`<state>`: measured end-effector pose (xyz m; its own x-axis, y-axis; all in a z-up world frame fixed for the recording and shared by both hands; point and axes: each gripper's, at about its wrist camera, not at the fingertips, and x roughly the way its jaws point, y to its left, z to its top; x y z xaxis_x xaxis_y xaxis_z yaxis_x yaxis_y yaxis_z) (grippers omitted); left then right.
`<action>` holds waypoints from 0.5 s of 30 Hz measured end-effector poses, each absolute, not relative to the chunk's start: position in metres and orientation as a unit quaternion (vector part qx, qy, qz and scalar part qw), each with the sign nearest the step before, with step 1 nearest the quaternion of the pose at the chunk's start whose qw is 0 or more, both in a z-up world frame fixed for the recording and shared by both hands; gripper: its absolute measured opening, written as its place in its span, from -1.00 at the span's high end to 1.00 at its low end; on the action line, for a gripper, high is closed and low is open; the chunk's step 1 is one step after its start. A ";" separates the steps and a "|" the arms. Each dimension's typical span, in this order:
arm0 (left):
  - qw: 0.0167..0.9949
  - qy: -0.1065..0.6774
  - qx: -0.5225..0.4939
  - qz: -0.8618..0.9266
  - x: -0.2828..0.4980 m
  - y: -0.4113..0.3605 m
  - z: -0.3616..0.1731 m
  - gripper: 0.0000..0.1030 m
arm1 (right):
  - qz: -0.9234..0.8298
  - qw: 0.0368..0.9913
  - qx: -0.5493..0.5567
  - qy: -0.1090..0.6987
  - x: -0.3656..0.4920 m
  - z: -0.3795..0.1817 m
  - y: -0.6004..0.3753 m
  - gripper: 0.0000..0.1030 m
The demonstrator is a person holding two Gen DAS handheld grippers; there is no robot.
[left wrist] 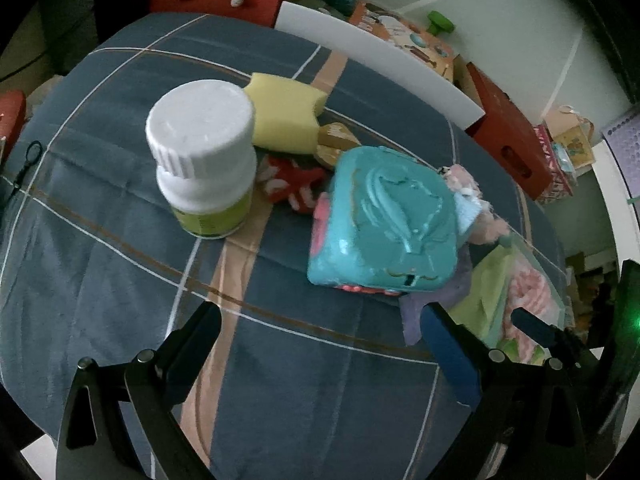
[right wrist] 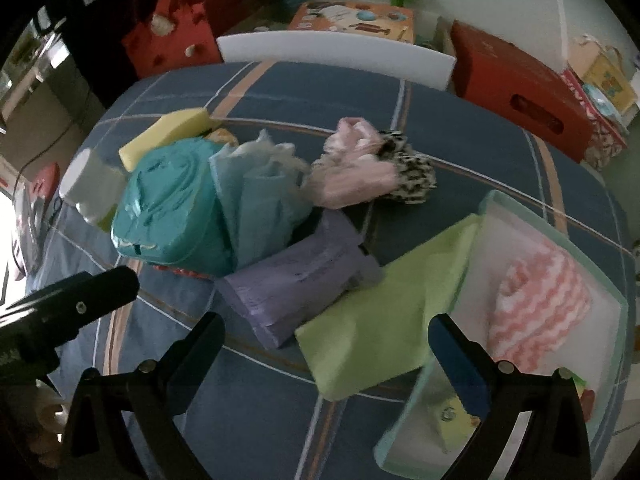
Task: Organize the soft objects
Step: 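Move both grippers back from the tray toward the remaining pile, then reach the right gripper to the purple snack packet and close on it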
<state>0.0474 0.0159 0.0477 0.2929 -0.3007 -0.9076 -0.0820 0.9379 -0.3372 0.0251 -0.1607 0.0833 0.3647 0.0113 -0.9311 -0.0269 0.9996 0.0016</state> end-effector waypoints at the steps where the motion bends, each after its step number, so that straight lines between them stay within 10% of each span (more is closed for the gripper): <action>1: 0.787 0.591 -0.163 -0.068 0.048 0.017 0.048 -0.93 | 0.013 0.825 -0.012 0.564 0.025 0.081 -0.157 -1.00; 15: 0.781 0.592 -0.195 -0.053 0.050 0.035 0.045 -0.93 | -0.026 0.828 -0.097 0.552 0.029 0.049 -0.115 -1.00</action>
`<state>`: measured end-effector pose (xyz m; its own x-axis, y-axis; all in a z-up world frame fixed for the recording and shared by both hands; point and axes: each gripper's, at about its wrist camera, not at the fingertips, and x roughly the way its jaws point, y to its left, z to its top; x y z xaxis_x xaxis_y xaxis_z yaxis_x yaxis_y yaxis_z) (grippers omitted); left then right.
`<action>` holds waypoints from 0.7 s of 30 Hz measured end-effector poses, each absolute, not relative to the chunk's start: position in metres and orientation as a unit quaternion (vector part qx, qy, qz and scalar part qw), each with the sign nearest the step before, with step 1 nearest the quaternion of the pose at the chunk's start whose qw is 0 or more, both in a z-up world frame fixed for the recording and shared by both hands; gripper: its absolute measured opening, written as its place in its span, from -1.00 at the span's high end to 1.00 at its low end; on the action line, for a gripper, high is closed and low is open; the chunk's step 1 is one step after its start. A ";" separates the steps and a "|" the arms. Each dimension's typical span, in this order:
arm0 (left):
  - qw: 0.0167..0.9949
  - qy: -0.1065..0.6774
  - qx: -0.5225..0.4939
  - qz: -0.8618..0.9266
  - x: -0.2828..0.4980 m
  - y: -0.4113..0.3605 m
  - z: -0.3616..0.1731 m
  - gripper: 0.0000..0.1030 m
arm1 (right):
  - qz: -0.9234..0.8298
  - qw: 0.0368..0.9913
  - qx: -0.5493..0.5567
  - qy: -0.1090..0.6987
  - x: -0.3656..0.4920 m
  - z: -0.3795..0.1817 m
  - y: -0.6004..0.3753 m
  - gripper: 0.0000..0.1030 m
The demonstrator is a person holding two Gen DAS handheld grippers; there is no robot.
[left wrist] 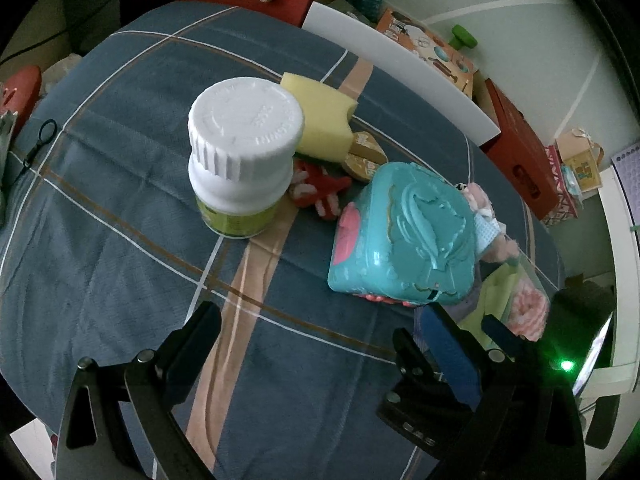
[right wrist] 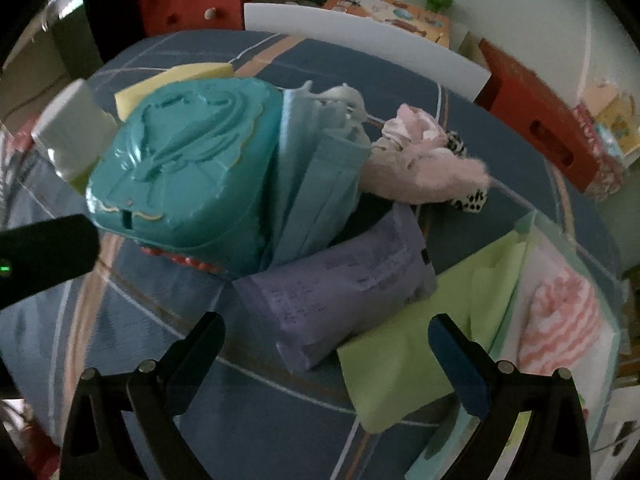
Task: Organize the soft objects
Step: 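Reach the right gripper to the purple snack packet and close on it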
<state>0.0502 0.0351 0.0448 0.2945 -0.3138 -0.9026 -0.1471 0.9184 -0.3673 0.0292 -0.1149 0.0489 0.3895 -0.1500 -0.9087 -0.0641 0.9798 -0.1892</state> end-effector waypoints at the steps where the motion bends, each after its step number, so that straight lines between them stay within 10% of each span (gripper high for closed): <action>1: 0.781 0.592 -0.194 -0.053 0.050 0.035 0.045 -0.93 | -0.035 0.829 -0.103 0.548 0.029 0.047 -0.114 -1.00; 11: 0.782 0.597 -0.175 -0.024 0.052 0.035 0.038 -0.93 | -0.119 0.842 -0.129 0.511 0.027 0.044 -0.111 -0.95; 21: 0.780 0.599 -0.180 -0.032 0.052 0.036 0.037 -0.93 | -0.157 0.857 -0.101 0.480 0.011 0.064 -0.123 -0.40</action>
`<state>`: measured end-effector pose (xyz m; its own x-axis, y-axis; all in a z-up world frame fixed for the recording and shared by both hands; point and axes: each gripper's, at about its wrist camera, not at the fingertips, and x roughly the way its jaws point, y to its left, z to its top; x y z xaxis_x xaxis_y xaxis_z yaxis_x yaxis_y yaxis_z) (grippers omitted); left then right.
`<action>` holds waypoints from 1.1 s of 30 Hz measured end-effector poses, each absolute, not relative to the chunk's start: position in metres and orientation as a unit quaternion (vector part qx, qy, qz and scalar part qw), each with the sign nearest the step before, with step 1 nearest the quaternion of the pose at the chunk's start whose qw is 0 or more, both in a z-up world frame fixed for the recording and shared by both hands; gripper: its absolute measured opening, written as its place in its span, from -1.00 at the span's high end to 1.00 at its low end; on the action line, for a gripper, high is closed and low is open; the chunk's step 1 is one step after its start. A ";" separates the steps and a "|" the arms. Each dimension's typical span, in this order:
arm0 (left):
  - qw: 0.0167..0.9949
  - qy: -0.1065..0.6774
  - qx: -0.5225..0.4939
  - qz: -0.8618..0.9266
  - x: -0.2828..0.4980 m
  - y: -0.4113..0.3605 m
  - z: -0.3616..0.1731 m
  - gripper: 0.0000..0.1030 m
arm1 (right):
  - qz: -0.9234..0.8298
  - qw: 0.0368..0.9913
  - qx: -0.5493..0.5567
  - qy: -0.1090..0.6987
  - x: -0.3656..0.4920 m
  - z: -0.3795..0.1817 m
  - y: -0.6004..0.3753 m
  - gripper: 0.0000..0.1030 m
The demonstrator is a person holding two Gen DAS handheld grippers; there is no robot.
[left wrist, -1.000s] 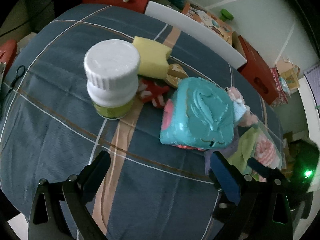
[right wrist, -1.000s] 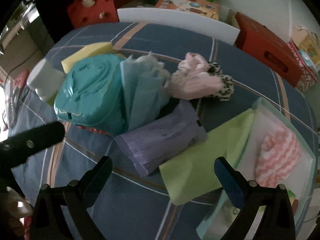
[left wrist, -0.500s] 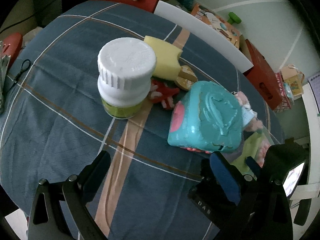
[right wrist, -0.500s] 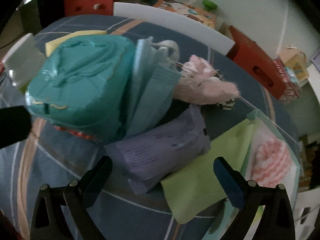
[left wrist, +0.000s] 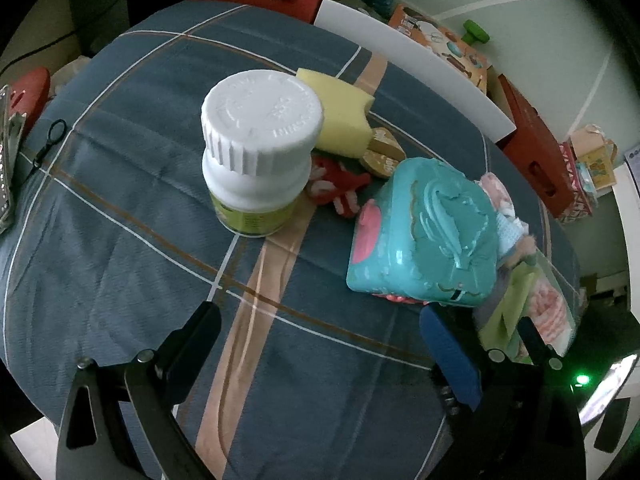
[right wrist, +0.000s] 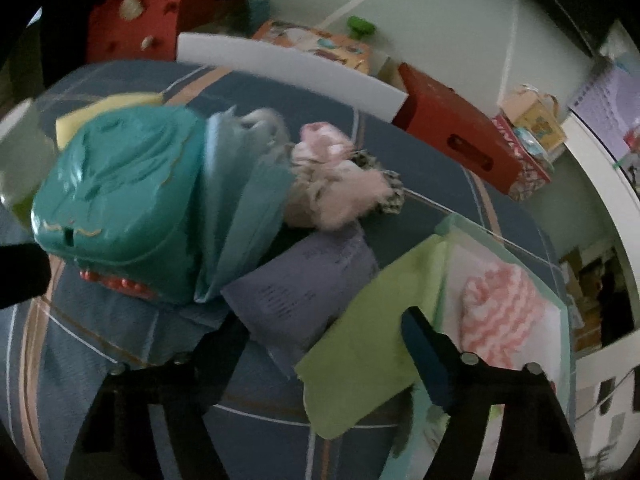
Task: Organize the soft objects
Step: 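Reach the right gripper to the purple snack packet and close on it, then lift the purple snack packet off the pile with the right gripper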
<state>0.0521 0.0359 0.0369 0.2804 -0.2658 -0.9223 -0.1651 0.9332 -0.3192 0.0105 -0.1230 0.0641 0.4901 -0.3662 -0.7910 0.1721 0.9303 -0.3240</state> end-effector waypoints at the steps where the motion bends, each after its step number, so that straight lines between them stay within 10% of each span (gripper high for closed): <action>1: 0.779 0.599 -0.181 -0.033 0.052 0.036 0.037 -0.93 | -0.159 0.860 -0.092 0.476 0.010 0.067 -0.128 -0.36; 33: 0.774 0.613 -0.152 -0.044 0.052 0.012 0.033 -0.93 | -0.139 0.879 0.048 0.453 0.013 0.073 -0.186 0.64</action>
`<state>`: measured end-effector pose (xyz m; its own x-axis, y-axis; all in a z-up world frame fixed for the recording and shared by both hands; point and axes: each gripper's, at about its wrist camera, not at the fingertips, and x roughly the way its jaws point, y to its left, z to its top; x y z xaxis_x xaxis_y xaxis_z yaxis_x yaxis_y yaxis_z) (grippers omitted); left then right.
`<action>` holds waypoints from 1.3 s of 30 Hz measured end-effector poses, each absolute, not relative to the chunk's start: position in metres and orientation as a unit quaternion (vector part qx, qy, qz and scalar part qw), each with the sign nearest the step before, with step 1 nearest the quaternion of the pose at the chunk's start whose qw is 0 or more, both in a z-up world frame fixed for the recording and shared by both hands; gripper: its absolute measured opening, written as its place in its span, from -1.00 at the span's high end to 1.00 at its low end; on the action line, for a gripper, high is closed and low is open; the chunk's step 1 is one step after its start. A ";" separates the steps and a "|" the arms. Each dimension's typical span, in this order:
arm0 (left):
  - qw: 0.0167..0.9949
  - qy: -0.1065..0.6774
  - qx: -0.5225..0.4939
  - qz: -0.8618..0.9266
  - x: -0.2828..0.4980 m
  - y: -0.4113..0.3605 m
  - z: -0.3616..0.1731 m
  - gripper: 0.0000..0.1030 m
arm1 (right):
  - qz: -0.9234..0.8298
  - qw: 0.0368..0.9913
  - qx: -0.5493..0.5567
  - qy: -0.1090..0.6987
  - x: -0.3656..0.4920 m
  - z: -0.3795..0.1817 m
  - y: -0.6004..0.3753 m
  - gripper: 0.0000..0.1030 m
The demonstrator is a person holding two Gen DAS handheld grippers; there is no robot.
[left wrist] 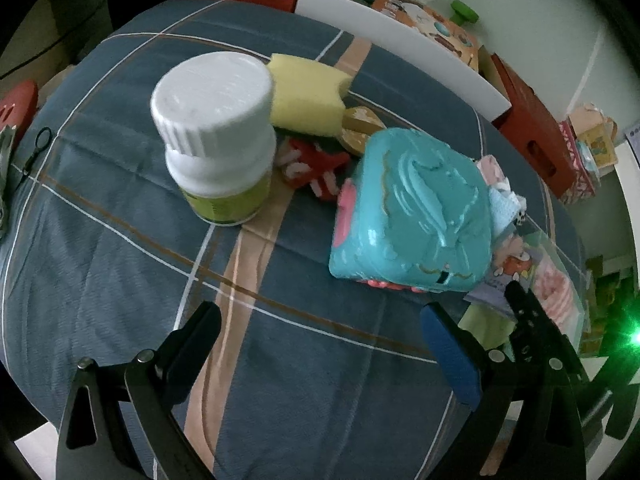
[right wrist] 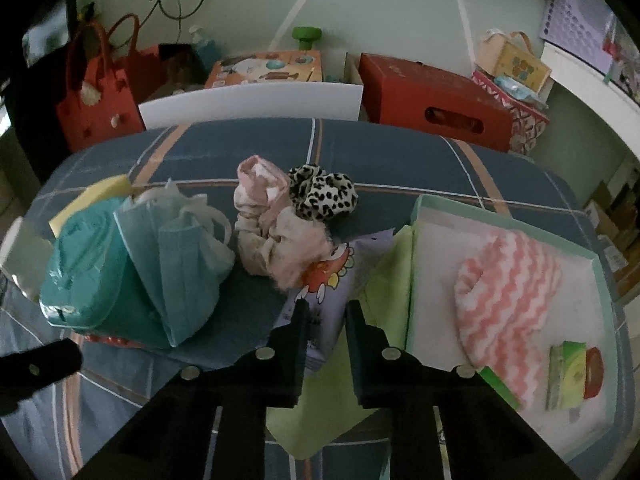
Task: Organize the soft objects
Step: 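Lift the purple snack packet off the pile with the right gripper, then grasp the light blue mask bag with the left gripper while the right holds the packet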
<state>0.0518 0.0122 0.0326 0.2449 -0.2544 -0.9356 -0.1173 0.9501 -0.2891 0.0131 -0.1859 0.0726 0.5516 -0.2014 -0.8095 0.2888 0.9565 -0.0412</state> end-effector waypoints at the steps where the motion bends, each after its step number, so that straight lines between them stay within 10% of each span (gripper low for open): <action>1: 0.774 0.613 -0.149 -0.046 0.051 0.010 0.033 -0.93 | -0.139 0.880 0.056 0.452 0.012 0.074 -0.188 0.65; 39: 0.822 0.556 -0.032 -0.116 0.028 -0.062 0.083 -0.93 | -0.144 0.911 0.158 0.354 -0.050 0.163 -0.269 0.74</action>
